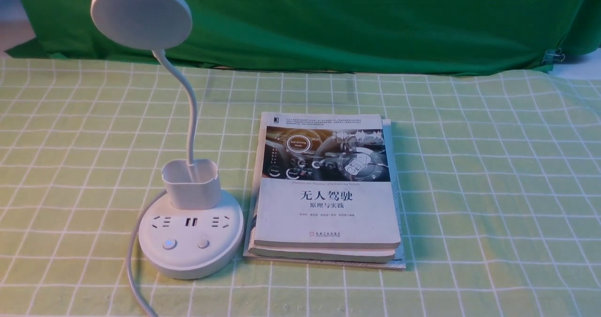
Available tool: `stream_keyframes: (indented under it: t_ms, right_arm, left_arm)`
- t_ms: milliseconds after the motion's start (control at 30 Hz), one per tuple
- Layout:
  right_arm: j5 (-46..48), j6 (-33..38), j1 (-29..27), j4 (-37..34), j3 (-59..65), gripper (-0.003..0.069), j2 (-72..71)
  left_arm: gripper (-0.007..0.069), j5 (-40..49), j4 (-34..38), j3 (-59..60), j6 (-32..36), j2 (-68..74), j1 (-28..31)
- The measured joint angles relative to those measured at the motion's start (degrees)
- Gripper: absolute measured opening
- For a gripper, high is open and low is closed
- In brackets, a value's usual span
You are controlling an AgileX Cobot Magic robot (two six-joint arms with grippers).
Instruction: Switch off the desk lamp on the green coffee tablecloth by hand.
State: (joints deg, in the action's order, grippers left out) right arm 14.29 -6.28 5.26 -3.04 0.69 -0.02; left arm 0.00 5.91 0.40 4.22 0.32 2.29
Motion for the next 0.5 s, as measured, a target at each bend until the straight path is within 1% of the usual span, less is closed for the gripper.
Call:
stream_keyframes:
  t_ms: [167,233,267,300,333,500]
  right_arm:
    - [-0.14,0.06,0.0,0.0,0.0,0.0029,0.0]
    - [-0.14,0.05,0.0,0.0,0.0,0.0029,0.0]
    - [-0.14,0.04,0.0,0.0,0.0,0.0029,0.0]
    - [-0.14,0.11,0.0,0.0,0.0,0.0029,-0.05]
    - [-0.14,0.12,0.0,0.0,0.0,0.0029,-0.05]
    - [-0.14,0.12,0.0,0.0,0.0,0.0029,-0.05]
  left_arm:
    - [-0.0001,3.89,0.44,0.0,-1.2,-0.43,0.0]
    - [-0.0001,7.19,0.44,0.0,-1.31,-0.43,0.0]
    - [-0.0001,10.58,0.44,0.0,-1.31,-0.43,0.0]
    - [-0.0001,10.58,0.44,0.0,-1.31,-0.43,0.0]
    - [-0.0001,13.24,0.59,0.06,-1.31,-0.43,0.0]
    - [-0.0001,13.98,1.06,0.06,-1.31,-0.43,0.0]
